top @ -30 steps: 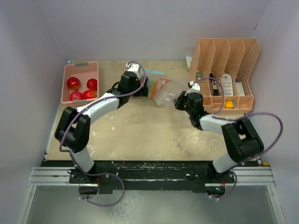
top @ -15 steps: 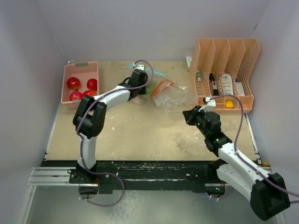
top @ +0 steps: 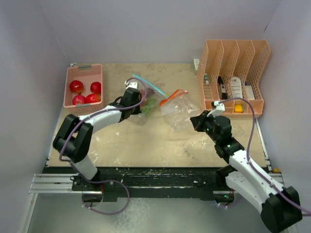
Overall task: Open the zip-top bag and remove the fake food
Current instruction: Adjust the zipper food storage bag at the center of the board.
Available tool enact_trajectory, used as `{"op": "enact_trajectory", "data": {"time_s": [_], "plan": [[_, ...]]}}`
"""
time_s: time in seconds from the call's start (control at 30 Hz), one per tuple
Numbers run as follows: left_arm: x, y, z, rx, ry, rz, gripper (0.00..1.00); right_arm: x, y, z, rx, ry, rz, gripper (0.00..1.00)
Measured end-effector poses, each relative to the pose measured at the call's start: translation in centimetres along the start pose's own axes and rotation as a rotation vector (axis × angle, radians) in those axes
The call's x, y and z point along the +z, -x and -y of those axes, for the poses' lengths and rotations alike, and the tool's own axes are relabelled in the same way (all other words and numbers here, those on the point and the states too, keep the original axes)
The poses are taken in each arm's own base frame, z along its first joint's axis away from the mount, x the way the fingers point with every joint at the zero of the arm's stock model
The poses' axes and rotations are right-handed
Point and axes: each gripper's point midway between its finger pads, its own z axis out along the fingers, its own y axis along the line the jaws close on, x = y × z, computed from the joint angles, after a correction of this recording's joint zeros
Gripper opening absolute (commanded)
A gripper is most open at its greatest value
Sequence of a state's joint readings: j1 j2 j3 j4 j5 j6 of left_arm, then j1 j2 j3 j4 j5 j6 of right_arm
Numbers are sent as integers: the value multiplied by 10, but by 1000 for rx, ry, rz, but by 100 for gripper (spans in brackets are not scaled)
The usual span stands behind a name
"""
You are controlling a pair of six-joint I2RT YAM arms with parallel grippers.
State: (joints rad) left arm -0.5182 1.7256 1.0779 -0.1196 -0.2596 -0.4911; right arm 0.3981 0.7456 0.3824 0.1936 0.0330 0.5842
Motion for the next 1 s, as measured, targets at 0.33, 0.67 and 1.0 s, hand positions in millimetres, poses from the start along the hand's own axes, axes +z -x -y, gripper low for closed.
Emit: {"op": "enact_trajectory", "data": {"time_s": [0.33, 0.67, 1.0], "plan": [[-69, -46, -19, -46, -75, -21, 0, 61, -65, -21, 40, 105, -227, 4], [-109, -68, -12, -106, -182, -33, 0, 120, -125, -8, 80, 74, -351, 3], [-140, -112, -7, -112, -226, -96, 4, 233, -55, -38, 3, 84, -219, 11]]}}
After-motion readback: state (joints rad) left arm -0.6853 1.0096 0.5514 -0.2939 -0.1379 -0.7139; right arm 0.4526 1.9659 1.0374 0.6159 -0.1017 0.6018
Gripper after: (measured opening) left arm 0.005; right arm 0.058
